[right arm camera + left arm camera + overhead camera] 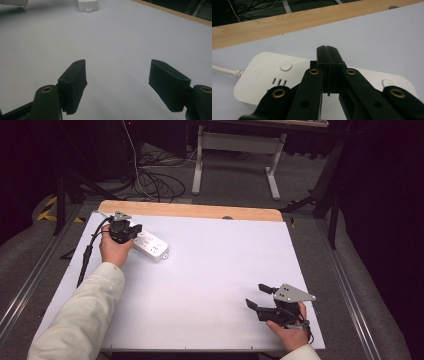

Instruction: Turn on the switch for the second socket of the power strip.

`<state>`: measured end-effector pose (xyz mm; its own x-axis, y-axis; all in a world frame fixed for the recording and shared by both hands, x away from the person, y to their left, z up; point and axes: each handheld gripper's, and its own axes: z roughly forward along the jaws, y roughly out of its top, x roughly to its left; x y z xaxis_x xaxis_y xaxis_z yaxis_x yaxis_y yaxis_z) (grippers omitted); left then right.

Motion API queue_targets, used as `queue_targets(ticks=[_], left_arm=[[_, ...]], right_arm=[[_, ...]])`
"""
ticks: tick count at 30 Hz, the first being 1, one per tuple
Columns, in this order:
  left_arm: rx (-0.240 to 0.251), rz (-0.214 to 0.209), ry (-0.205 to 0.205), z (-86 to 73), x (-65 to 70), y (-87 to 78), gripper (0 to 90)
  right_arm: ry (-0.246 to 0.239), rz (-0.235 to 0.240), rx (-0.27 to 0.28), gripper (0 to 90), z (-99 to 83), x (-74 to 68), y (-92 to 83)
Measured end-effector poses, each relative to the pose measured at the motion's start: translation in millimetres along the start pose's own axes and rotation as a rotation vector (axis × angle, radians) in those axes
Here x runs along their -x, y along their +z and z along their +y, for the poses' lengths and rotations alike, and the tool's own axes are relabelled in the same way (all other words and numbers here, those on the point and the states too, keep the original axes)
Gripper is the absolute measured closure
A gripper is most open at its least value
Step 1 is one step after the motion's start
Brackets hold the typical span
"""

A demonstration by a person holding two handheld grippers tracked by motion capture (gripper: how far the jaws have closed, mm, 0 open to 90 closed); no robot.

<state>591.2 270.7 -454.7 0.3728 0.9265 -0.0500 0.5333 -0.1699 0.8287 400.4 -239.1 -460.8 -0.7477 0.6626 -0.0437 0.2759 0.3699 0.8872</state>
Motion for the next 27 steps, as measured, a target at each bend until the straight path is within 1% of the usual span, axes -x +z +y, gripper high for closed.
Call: queue_targets(ticks=[4,5,8,12,13,16,18,23,27], left_arm=[[-0.015,0.007,-0.008,-1.4,-2.2,5.0,90.0],[-0.019,0.007,-0.015,-1.9,-2.4,6.2,90.0],[-0.039,0.005,-0.02,-3.2,-2.6,10.1,90.0],[-0.043,0.007,-0.02,-4.6,-2.1,14.8,90.0],[-0.046,0.014,-0.019,-4.9,-1.7,15.8,90.0],[-0.049,0.036,0.001,-4.7,-0.8,16.8,89.9],[-0.05,0.041,0.003,-4.7,-1.0,17.0,90.0],[-0.04,0.038,0.003,-5.3,-1.7,17.9,89.9],[-0.035,0.044,0.024,-5.5,-1.3,18.7,90.0]], right_arm=[[-0.001,0.0,0.0,30.8,0.0,-0.1,0.1],[0.0,0.0,-0.001,30.8,-0.1,-0.2,0.0],[0.002,0.001,-0.002,30.8,-0.3,0.1,-0.1],[0.005,0.001,-0.002,30.8,-0.7,0.1,0.0],[0.007,0.0,-0.002,30.8,-0.7,0.0,-0.1],[0.008,-0.001,-0.005,30.8,-1.1,0.2,0.1],[0.01,-0.002,-0.006,30.8,-1.4,0.5,0.2],[0.013,-0.002,-0.009,31.0,-1.7,0.8,0.7],[0.017,0.001,-0.013,31.2,-2.0,0.6,0.9]])
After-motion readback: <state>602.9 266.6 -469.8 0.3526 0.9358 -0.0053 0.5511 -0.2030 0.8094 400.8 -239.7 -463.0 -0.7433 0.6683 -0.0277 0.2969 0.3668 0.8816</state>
